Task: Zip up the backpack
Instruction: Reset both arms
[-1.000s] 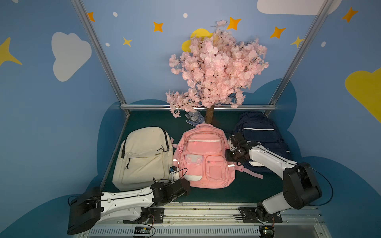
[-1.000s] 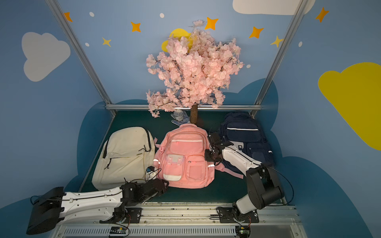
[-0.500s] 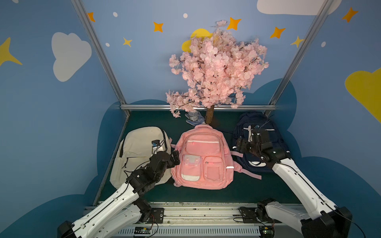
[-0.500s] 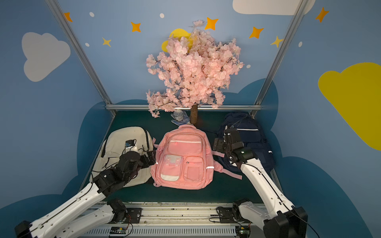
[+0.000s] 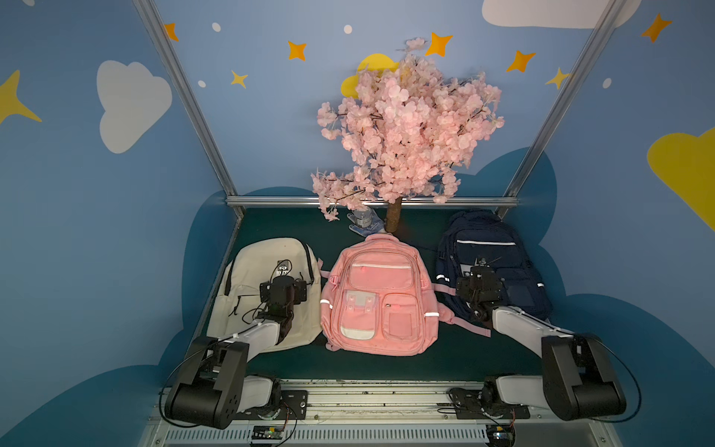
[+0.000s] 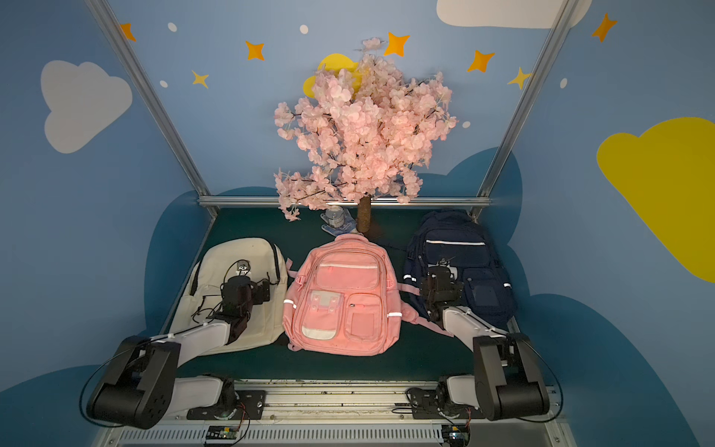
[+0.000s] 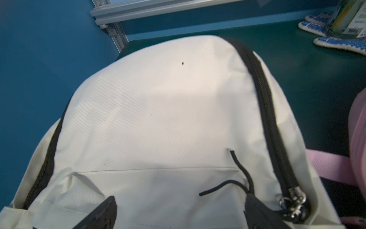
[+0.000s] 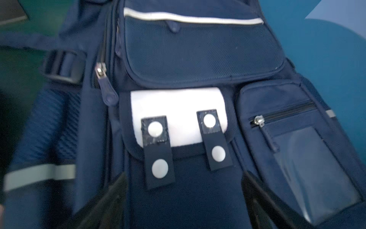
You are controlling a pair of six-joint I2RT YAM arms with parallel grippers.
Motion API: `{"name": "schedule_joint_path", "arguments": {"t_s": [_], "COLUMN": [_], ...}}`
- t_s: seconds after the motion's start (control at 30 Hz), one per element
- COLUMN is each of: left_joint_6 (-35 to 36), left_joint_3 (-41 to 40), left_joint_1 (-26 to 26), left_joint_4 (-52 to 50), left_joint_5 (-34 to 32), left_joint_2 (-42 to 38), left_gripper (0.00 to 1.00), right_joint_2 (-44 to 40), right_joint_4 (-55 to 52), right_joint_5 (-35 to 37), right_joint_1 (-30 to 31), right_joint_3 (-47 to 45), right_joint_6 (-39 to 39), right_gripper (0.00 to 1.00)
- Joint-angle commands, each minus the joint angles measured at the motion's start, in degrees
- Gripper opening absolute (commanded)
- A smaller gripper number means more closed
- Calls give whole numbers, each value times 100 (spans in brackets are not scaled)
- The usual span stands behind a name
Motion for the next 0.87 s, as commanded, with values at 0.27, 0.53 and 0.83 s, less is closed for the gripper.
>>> {"name": "schedule_joint_path", "arguments": {"t_s": [0.27,0.53,0.83], "left_joint_6": [51,-204,-139], "left_joint_3": [287,165,85], "left_joint_1": [649,659,661], "left_joint_4": [1757,2218,2380], "left_joint_5": [1921,1175,1259], "left_joint_2": [1159,1298,1293], "left_gripper": [100,100,100], "right_joint_2": [846,1089,1065], "right_joint_4": [2918,3684,3699], "right_joint_5": [-1135,-1101,-1175], "right_joint_1": [-313,-317,-376], "right_joint_3": [-315,-513,-547], "right_joint_6": [-482,-537,-452], "right_gripper": [94,94,94]}}
